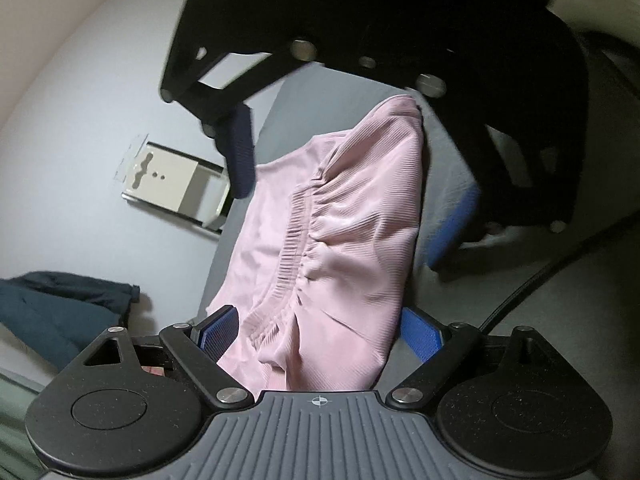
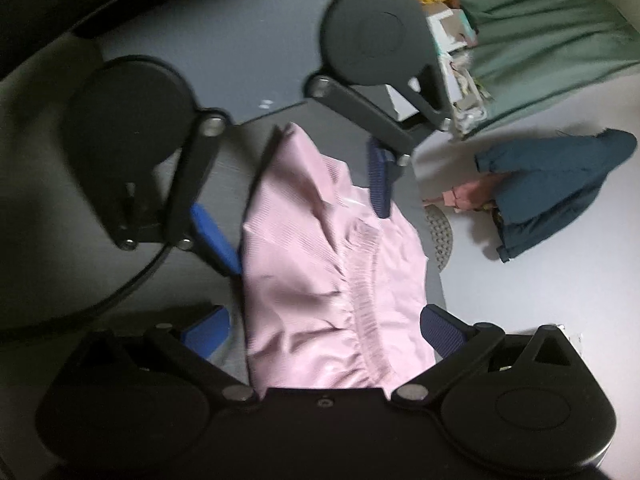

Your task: Fold clothes

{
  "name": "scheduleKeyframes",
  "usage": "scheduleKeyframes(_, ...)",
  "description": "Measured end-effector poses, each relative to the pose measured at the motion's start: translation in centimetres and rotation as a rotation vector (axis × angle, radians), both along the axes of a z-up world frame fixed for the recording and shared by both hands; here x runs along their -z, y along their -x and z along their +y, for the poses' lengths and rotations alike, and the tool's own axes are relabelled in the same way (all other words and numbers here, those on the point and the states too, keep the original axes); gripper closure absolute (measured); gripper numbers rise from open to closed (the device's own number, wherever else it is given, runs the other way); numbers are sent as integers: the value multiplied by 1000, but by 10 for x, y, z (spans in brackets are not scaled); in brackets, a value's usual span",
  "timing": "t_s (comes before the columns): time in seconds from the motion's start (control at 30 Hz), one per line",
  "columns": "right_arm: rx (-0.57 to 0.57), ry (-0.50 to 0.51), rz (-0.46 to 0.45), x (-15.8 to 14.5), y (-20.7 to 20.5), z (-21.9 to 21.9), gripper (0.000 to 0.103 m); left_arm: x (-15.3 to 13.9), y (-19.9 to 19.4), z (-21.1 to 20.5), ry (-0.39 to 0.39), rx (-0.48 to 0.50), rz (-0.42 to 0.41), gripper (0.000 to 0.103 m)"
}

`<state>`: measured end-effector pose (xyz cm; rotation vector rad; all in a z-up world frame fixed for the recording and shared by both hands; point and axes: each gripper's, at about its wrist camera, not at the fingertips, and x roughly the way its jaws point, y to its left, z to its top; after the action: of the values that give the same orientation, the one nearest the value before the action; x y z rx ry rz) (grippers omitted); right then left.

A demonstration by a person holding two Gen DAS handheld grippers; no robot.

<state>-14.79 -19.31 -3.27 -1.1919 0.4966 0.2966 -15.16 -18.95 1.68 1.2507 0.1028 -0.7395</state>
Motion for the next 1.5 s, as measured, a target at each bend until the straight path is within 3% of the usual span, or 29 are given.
scheduleKeyframes(0.4, -13, 88, -58, 17, -3, 13, 2, -7, -10, 13, 98, -44, 70, 15)
scheduleKeyframes(0.6, 18, 61, -45, 15, -9, 13, 2, -13, -12, 18, 137, -43, 117, 15)
scheduleKeyframes(0.93, 51, 87, -80, 18, -13, 13, 2, -16, -10, 19, 140, -8, 183, 15)
scheduleKeyframes(1.2, 8, 175, -82, 25, -7, 18, 3, -14, -8, 20, 114, -4, 186, 15)
scheduleKeyframes(1.5, 30, 135, -95, 24, -15, 15, 4, -16, -8, 19, 123, -8, 189, 15)
